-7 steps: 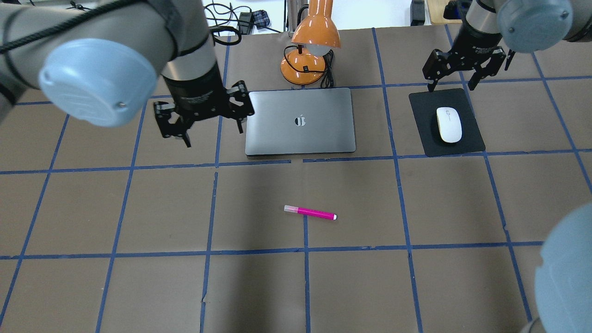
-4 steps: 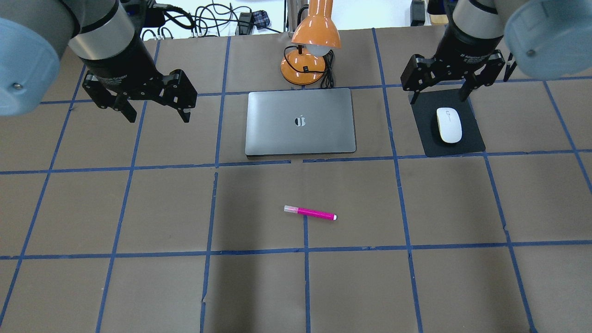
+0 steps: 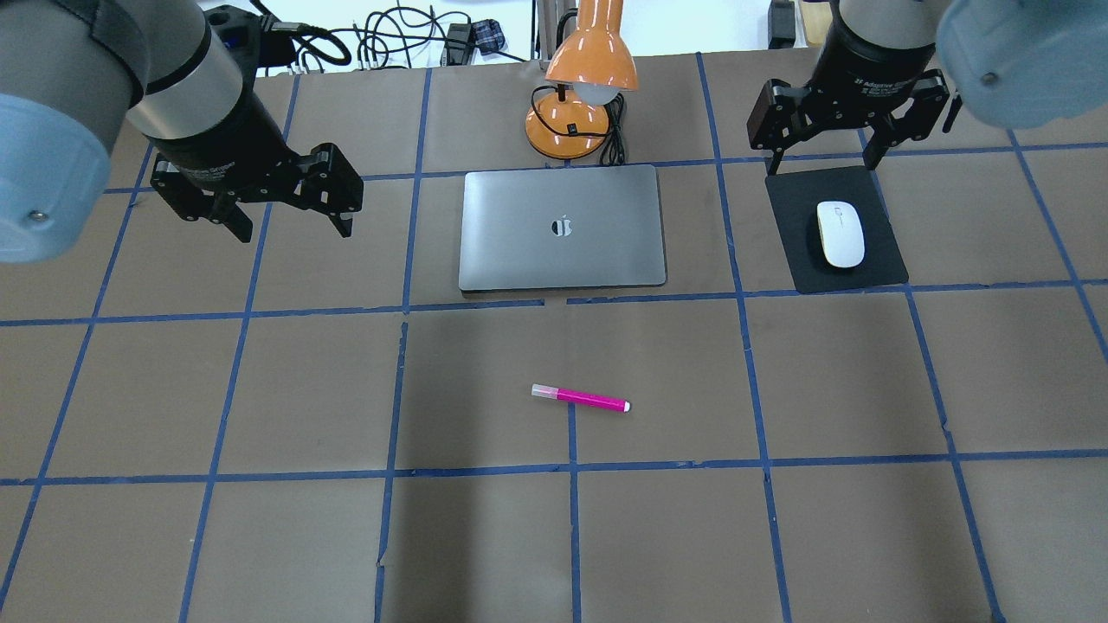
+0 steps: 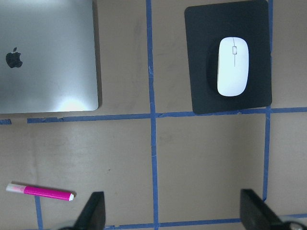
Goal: Place pen and mouse around notebook
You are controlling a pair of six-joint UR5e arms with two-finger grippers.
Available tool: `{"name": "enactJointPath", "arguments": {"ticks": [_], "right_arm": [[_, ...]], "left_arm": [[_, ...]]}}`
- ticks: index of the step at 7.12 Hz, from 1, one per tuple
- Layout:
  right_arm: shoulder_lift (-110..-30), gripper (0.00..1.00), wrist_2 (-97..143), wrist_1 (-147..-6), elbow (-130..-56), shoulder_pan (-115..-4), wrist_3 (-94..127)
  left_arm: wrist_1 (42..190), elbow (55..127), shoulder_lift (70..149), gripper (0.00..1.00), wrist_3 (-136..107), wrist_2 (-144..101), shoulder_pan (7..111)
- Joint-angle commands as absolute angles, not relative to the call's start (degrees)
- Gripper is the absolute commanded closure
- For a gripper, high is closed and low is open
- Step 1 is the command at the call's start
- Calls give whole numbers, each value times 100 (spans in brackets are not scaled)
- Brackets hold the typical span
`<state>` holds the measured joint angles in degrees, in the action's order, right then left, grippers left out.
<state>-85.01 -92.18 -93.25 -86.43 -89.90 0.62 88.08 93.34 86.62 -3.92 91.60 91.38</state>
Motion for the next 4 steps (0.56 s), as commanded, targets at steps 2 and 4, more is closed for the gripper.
{"name": "enactJointPath", "arguments": {"ticks": [2, 4], "right_arm": [[-8551, 0, -9220, -9229, -8700, -8982, -132], [-8569, 0, -9211, -9150, -8701, -8982, -141]], "left_arm": [[8841, 9369, 8587, 0, -527, 9184, 9141], [8859, 9369, 8587, 0, -527, 9193, 9149]]}}
